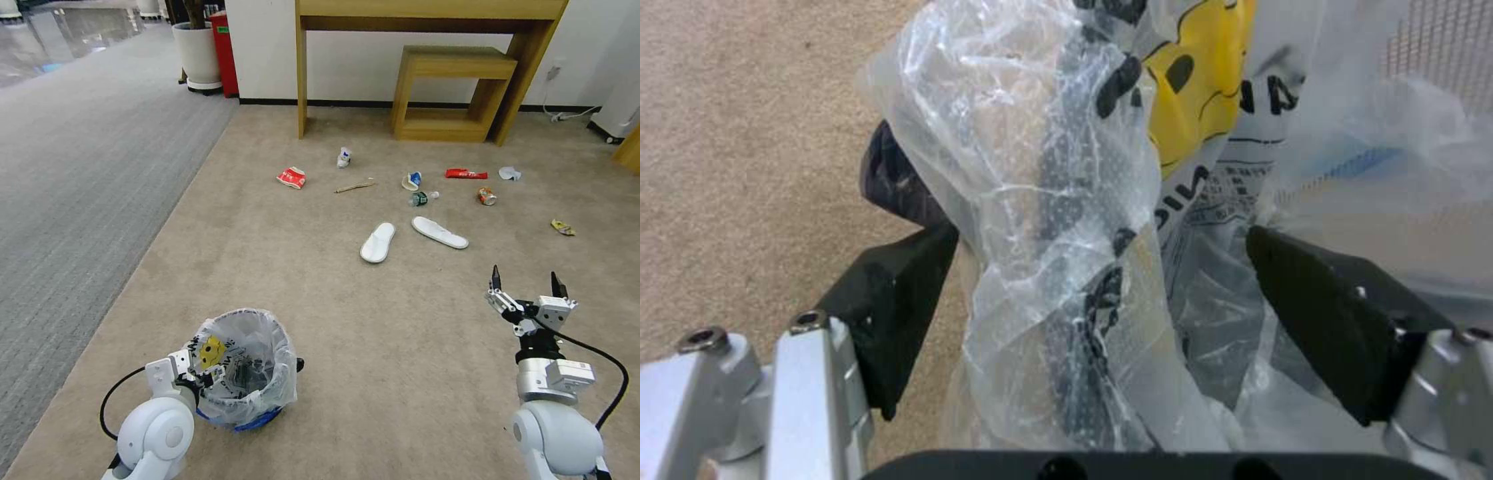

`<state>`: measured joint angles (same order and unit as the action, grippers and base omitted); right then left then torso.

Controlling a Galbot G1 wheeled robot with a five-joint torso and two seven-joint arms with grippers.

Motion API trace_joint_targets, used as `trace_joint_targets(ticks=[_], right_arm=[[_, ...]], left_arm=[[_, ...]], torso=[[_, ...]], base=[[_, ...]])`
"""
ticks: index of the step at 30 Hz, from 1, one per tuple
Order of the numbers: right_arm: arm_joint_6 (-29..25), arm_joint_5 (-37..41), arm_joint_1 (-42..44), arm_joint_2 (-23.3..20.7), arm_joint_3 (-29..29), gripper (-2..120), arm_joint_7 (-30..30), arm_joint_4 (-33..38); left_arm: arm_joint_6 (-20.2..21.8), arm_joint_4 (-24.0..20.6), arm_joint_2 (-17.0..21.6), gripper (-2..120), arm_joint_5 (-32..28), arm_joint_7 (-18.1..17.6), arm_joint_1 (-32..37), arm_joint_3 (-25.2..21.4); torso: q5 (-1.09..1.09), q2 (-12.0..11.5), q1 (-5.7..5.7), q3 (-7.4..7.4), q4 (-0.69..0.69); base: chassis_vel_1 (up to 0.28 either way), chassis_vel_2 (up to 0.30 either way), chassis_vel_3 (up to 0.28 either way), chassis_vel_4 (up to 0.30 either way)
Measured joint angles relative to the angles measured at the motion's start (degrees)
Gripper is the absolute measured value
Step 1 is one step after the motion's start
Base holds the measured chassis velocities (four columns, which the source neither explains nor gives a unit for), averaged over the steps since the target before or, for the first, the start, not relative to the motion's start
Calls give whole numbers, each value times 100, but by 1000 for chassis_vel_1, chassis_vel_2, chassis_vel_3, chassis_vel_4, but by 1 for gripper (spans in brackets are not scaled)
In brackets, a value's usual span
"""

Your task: Pick up the trash bin and place the garbage on the floor into it.

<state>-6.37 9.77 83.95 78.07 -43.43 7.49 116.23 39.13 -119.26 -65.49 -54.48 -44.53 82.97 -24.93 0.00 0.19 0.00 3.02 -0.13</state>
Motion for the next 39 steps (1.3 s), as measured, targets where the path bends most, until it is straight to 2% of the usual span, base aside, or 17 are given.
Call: trace_joint_targets(ticks=[6, 9, 10, 16, 17, 20, 25, 28, 31, 39], right_arm=[[7, -2, 41, -1, -12, 100, -3, 51], [7, -7, 67, 0, -19, 100, -3, 94], [7, -7, 67, 0, -19, 100, -3, 94], [8, -15, 89, 4, -19, 100, -4, 132], [8, -15, 89, 4, -19, 100, -4, 132], [8, -17, 108, 1, -20, 100, -5, 147], [8, -18, 109, -3, -25, 100, -6, 148], [8, -17, 108, -9, -30, 100, -6, 151], [7, -17, 109, -10, -31, 100, -6, 151], [-29, -16, 94, -31, -34, 100, -12, 74]], left_arm=[[2, -46, -14, 86, 2, -2, 43, -7], [10, -90, -18, 71, -13, -1, 82, -38], [10, -90, -18, 71, -13, -1, 82, -38], [14, -129, -12, 48, -17, 3, 134, -96], [14, -129, -12, 48, -17, 3, 134, -96], [16, -144, -13, 31, -21, 8, 164, -121], [17, -146, -16, 22, -22, 11, 168, -125], [18, -140, -29, 3, -23, 15, 167, -121], [17, -131, -44, 0, -25, 41, 167, -116], [3, 31, -137, 0, -7, 46, 84, -85]], torso=[[-1, 0, 0, 0, 0], [-1, 0, 0, 0, 0], [-1, 0, 0, 0, 0], [-1, 0, 0, 0, 0], [-1, 0, 0, 0, 0], [0, 0, 0, -1, 0], [0, 0, 0, -1, 0], [0, 0, 0, -1, 0], [0, 0, 0, -1, 0], [5, 1, 0, -2, 1]], base=[[0, 0, 0, 0], [0, 0, 0, 0], [0, 0, 0, 0], [0, 0, 0, 0], [0, 0, 0, 0], [0, 0, 0, 0], [0, 0, 0, 0], [0, 0, 0, 0], [0, 0, 0, 0], [0, 0, 0, 0]])
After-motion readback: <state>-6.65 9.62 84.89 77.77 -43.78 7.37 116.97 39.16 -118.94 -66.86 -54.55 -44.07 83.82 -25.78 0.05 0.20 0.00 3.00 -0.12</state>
